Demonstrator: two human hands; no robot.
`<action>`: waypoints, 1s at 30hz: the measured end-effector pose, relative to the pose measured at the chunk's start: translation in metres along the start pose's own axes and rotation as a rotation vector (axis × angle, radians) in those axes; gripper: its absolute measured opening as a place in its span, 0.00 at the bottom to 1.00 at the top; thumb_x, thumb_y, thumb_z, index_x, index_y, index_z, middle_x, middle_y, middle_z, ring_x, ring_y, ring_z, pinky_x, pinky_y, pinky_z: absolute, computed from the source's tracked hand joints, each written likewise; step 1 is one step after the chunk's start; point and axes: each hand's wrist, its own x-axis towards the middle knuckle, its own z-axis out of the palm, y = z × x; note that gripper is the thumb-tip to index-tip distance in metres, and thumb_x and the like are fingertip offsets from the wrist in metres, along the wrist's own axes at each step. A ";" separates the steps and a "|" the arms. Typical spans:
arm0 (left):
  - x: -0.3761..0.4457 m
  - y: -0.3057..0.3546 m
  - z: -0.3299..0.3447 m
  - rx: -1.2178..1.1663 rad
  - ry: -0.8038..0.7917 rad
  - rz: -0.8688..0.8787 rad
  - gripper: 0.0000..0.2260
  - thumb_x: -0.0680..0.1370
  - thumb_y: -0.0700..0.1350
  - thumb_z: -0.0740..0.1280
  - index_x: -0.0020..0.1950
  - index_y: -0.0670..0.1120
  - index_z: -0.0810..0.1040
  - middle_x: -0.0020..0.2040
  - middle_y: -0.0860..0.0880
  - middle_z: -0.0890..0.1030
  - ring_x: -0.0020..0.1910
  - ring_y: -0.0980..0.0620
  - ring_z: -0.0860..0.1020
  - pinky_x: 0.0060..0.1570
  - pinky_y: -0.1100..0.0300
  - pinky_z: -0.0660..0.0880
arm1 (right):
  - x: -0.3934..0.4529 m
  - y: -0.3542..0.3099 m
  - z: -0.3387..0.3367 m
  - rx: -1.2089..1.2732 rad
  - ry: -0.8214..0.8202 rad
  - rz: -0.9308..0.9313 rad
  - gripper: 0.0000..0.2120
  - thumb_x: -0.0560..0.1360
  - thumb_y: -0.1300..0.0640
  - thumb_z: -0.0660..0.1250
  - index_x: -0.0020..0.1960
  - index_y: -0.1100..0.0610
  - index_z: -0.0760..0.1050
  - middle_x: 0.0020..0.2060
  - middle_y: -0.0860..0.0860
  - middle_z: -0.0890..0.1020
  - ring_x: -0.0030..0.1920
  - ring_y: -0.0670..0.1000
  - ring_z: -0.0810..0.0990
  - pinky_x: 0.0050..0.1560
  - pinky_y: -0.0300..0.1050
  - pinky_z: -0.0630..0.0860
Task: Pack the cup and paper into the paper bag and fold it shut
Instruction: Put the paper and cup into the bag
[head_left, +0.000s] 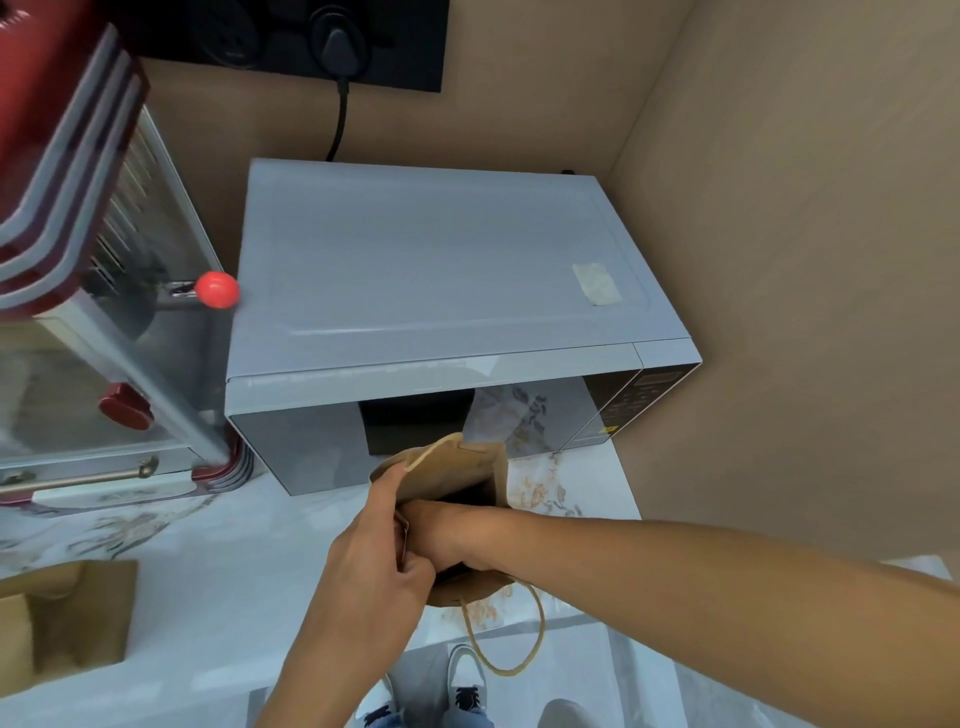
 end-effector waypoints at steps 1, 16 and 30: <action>0.000 0.000 0.000 -0.001 0.002 0.000 0.37 0.73 0.31 0.63 0.73 0.64 0.59 0.35 0.55 0.74 0.33 0.53 0.78 0.30 0.62 0.79 | -0.003 -0.002 -0.003 -0.008 0.004 -0.033 0.13 0.79 0.66 0.60 0.63 0.61 0.72 0.59 0.61 0.78 0.59 0.59 0.76 0.64 0.53 0.69; 0.003 0.007 0.004 -0.026 -0.003 -0.053 0.37 0.72 0.33 0.62 0.73 0.64 0.57 0.36 0.52 0.74 0.32 0.54 0.76 0.30 0.59 0.79 | 0.010 0.018 -0.016 -1.416 -0.007 -0.182 0.14 0.75 0.56 0.68 0.60 0.53 0.77 0.60 0.52 0.79 0.61 0.56 0.77 0.53 0.52 0.75; 0.008 0.004 0.011 0.046 0.039 -0.038 0.33 0.74 0.37 0.64 0.73 0.62 0.58 0.45 0.51 0.77 0.38 0.55 0.77 0.34 0.63 0.78 | -0.004 0.009 -0.018 -1.552 -0.116 0.083 0.14 0.77 0.56 0.61 0.62 0.54 0.74 0.59 0.52 0.78 0.61 0.55 0.74 0.56 0.49 0.74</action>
